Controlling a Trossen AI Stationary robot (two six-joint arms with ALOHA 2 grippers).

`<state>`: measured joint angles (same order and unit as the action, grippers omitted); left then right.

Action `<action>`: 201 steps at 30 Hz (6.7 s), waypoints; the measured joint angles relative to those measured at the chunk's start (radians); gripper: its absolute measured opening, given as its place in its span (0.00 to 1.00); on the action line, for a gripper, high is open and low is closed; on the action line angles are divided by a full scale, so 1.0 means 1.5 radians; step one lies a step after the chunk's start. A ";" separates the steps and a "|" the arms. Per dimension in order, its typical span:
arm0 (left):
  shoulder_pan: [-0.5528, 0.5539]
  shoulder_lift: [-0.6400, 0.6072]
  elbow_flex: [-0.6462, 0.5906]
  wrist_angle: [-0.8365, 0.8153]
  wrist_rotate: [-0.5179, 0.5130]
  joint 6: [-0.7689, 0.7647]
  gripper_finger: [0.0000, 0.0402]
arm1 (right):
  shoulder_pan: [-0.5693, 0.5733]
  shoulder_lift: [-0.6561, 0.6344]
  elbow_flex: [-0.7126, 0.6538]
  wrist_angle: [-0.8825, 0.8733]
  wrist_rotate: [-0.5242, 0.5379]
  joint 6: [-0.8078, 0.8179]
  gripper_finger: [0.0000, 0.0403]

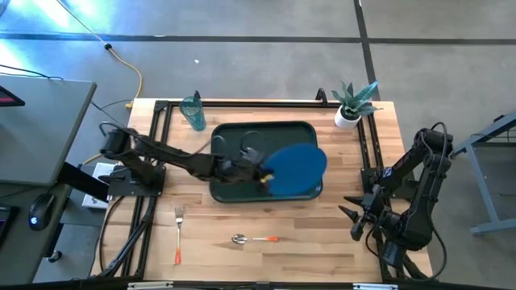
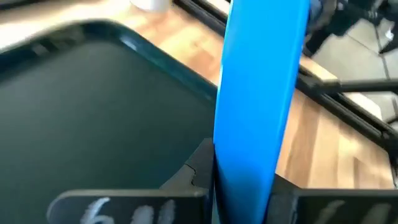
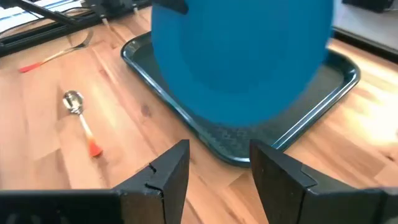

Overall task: Pick and place plate/cup/fork/spoon on tray
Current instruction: Put the blue plate on the black tray, then put the orange spoon on the black tray

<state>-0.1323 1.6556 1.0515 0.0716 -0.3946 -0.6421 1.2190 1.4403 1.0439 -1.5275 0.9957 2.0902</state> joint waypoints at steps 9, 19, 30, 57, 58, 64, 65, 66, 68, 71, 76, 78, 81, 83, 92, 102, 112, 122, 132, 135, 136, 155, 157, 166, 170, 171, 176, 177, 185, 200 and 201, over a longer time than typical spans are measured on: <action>0.081 -0.034 -0.113 0.010 -0.006 -0.009 0.02 | -0.082 0.004 0.000 0.020 0.003 -0.037 0.40; 0.172 -0.007 -0.180 0.073 0.149 -0.097 0.03 | -0.174 0.006 0.000 0.134 -0.021 -0.194 0.40; 0.185 -0.007 -0.181 -0.060 0.167 -0.038 0.19 | -0.190 0.006 0.000 0.171 -0.029 -0.230 0.40; 0.135 -0.023 -0.165 -0.071 -0.043 0.110 0.50 | -0.268 0.176 0.000 0.245 0.096 -0.218 0.40; 0.131 -0.028 -0.164 -0.072 -0.054 0.114 0.50 | -0.269 0.175 0.000 0.259 0.088 -0.237 0.40; 0.108 -0.065 -0.163 -0.083 -0.064 0.146 0.50 | -0.276 0.157 0.000 0.478 0.028 -0.483 0.40; 0.099 -0.075 -0.163 -0.081 -0.072 0.156 0.50 | -0.280 0.157 0.000 0.523 0.013 -0.534 0.40; 0.088 -0.086 -0.163 -0.080 -0.087 0.169 0.50 | -0.287 0.157 0.000 0.567 -0.005 -0.582 0.40; 0.060 -0.109 -0.163 -0.078 -0.138 0.192 0.50 | -0.303 0.157 0.000 0.642 -0.049 -0.671 0.40; 0.010 -0.150 -0.163 -0.075 -0.211 0.230 0.50 | -0.328 0.157 0.000 0.734 -0.106 -0.770 0.40; -0.092 -0.209 -0.175 -0.072 -0.275 0.257 0.50 | -0.374 0.160 0.000 0.838 -0.173 -0.828 0.40; -0.137 -0.225 -0.191 -0.075 -0.305 0.261 0.50 | -0.391 0.171 0.000 0.868 -0.181 -0.831 0.40; -0.198 -0.227 -0.212 -0.071 -0.347 0.258 0.50 | -0.408 0.204 0.000 0.957 -0.206 -0.871 0.40; -0.235 -0.222 -0.235 -0.055 -0.356 0.250 0.50 | -0.416 0.231 0.001 1.024 -0.239 -0.912 0.40; -0.357 -0.193 -0.303 0.004 -0.364 0.172 0.50 | -0.448 0.318 0.070 1.031 -0.350 -0.962 0.40; -0.415 -0.134 -0.305 0.064 -0.463 0.155 0.50 | -0.461 0.389 0.115 1.036 -0.445 -1.015 0.40; -0.419 -0.077 -0.303 0.125 -0.465 0.141 0.50 | -0.472 0.394 0.117 1.042 -0.459 -1.058 0.40; -0.423 -0.101 -0.301 0.140 -0.476 0.136 0.50 | -0.505 0.439 0.120 1.095 -0.524 -1.085 0.40; -0.423 -0.101 -0.301 0.150 -0.472 0.128 0.50 | -0.504 0.467 0.120 1.136 -0.550 -1.074 0.40; -0.423 -0.101 -0.301 0.150 -0.472 0.119 0.50 | -0.503 0.464 0.120 1.136 -0.549 -1.085 0.40; -0.423 -0.101 -0.301 0.150 -0.472 0.116 0.50 | -0.503 0.462 0.120 1.139 -0.551 -1.092 0.40; -0.423 -0.101 -0.301 0.146 -0.452 0.115 0.50 | -0.477 0.498 0.124 1.126 -0.501 -1.159 0.28; -0.423 -0.101 -0.301 0.146 -0.446 0.115 0.50 | -0.475 0.499 0.124 1.121 -0.482 -1.159 0.19; -0.423 -0.104 -0.301 0.146 -0.436 0.114 0.50 | -0.472 0.492 0.122 1.106 -0.437 -1.102 0.03; -0.424 -0.122 -0.301 0.145 -0.417 0.109 0.50 | -0.456 0.466 0.116 1.072 -0.339 -1.095 0.02; -0.425 -0.129 -0.301 0.144 -0.415 0.104 0.50 | -0.453 0.457 0.114 1.056 -0.299 -1.095 0.02; -0.428 -0.144 -0.301 0.163 -0.414 0.098 0.50 | -0.441 0.394 0.118 1.049 -0.100 -1.096 0.01; -0.428 -0.144 -0.301 0.171 -0.418 0.098 0.50 | -0.441 0.386 0.118 1.048 -0.066 -1.097 0.01; -0.399 -0.135 -0.301 0.236 -0.487 0.068 0.50 | -0.427 0.357 0.118 1.054 0.217 -1.151 0.01; -0.227 -0.135 -0.301 0.512 -0.340 0.229 0.50 | -0.437 0.358 0.118 1.066 0.345 -1.273 0.00; -0.215 -0.135 -0.301 0.515 -0.313 0.223 0.50 | -0.438 0.358 0.118 1.066 0.345 -1.283 0.00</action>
<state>-0.4543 1.4532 0.6003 0.8448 -0.8646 -0.3076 0.5626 1.9774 1.2209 0.0711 1.5127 0.1656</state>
